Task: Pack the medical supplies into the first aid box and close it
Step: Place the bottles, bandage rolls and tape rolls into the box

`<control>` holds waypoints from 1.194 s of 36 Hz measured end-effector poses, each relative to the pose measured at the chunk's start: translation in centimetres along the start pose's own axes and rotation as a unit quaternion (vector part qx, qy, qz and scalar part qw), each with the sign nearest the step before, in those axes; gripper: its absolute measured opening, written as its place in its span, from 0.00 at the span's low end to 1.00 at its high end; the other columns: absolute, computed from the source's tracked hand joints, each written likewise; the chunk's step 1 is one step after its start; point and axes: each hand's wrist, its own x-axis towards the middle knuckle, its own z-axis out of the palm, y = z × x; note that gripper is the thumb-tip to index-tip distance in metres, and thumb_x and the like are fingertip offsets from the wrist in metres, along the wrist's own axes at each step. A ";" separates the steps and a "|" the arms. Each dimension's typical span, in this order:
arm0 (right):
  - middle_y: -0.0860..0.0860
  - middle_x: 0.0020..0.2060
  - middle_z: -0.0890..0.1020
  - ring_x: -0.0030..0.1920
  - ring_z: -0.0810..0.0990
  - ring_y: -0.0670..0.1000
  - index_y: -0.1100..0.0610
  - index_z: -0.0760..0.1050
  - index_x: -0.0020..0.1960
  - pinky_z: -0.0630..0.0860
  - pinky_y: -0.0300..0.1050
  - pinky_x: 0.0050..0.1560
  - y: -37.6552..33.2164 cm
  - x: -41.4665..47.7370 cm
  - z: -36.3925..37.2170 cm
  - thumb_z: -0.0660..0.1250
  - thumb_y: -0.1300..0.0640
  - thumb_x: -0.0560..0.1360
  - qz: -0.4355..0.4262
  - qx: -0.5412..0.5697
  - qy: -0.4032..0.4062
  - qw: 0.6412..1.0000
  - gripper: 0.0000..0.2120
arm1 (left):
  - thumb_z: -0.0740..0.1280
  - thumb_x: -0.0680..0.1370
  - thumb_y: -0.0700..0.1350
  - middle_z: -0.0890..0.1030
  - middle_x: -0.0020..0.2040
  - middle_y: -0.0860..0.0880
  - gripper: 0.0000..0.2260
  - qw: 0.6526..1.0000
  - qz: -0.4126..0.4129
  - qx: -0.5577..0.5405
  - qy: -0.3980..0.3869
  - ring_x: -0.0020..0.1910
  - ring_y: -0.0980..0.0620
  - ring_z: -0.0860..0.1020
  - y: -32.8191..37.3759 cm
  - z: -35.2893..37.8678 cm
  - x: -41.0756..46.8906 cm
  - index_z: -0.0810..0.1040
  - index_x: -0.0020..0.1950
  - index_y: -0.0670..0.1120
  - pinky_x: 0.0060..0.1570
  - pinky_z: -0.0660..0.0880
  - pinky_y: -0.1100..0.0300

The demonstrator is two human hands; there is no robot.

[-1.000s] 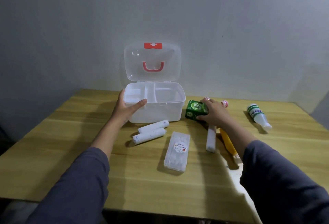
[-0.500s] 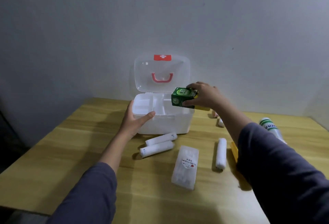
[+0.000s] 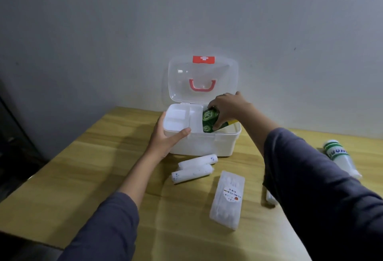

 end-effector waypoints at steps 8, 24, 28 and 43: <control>0.52 0.60 0.74 0.63 0.71 0.55 0.49 0.69 0.65 0.71 0.51 0.57 1.3 -0.7 -0.3 0.77 0.43 0.60 0.044 0.085 -0.004 0.995 0.37 | 0.73 0.57 0.67 0.63 0.75 0.53 0.52 1.000 0.002 0.016 0.004 0.73 0.52 0.63 -0.2 0.0 0.2 0.56 0.76 0.53 0.71 0.64 0.48; 0.57 0.56 0.76 0.56 0.73 0.56 0.58 0.68 0.63 0.74 0.50 0.51 -0.1 -0.7 2.0 0.78 0.48 0.60 0.051 0.216 0.036 0.974 0.36 | 0.72 0.57 0.67 0.62 0.75 0.53 0.52 1.000 0.009 0.010 0.010 0.73 0.52 0.61 -0.7 0.0 0.3 0.56 0.76 0.54 0.70 0.65 0.51; 0.57 0.55 0.76 0.53 0.73 0.57 0.59 0.69 0.60 0.74 0.50 0.51 -1.2 -0.5 3.1 0.77 0.48 0.62 0.041 0.216 0.037 0.975 0.32 | 0.72 0.57 0.67 0.62 0.75 0.53 0.52 1.000 0.010 0.008 0.011 0.73 0.53 0.62 -0.7 0.0 0.4 0.57 0.76 0.54 0.70 0.65 0.51; 0.59 0.58 0.74 0.57 0.74 0.58 0.56 0.70 0.65 0.66 0.42 0.48 -1.9 -0.1 3.7 0.77 0.50 0.63 0.053 0.230 0.058 0.970 0.34 | 0.72 0.57 0.67 0.65 0.74 0.53 0.51 1.000 0.015 0.016 0.008 0.72 0.52 0.64 -0.7 0.0 0.4 0.57 0.76 0.53 0.69 0.67 0.51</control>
